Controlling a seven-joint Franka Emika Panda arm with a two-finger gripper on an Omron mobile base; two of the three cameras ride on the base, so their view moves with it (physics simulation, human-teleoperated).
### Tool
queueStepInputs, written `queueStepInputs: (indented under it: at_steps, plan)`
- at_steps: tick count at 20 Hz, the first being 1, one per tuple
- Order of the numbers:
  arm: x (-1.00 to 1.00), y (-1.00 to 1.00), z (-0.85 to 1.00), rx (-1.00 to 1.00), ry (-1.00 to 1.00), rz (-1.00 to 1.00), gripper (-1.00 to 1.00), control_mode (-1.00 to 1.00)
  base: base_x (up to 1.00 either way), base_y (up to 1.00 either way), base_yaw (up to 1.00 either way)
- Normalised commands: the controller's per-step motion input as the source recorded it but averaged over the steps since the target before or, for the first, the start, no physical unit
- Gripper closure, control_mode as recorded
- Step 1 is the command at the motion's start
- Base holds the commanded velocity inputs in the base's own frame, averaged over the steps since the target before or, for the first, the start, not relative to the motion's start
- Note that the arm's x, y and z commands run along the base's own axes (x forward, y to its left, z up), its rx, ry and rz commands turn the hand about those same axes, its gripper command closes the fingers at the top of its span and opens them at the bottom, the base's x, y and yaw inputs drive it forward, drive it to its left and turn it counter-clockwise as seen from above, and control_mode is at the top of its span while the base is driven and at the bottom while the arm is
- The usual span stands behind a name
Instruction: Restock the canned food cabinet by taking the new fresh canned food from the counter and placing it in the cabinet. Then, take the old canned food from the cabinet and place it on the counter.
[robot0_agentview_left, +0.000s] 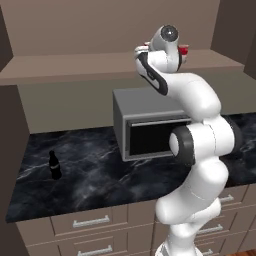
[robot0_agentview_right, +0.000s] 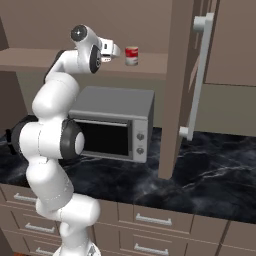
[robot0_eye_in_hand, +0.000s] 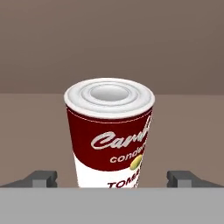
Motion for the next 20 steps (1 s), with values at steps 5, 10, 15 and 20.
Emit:
queueStepInputs:
  at_steps: [5, 10, 15, 20]
  plan:
    - [0.27, 0.0, 0.0, 0.0, 0.0, 0.0, -1.0, -1.0, 0.0, 0.0, 0.0]
    - [0.2, 0.0, 0.0, 0.0, 0.0, 0.0, 1.0, -1.0, 0.0, 0.0, 0.0]
    - [-0.04, 0.0, 0.0, 0.0, 0.0, 0.0, 1.0, -1.0, 0.0, 0.0, 0.0]
    - [-0.9, 0.12, 0.16, 0.0, -0.36, 0.13, 1.0, -1.0, 0.0, 0.0, 0.0]
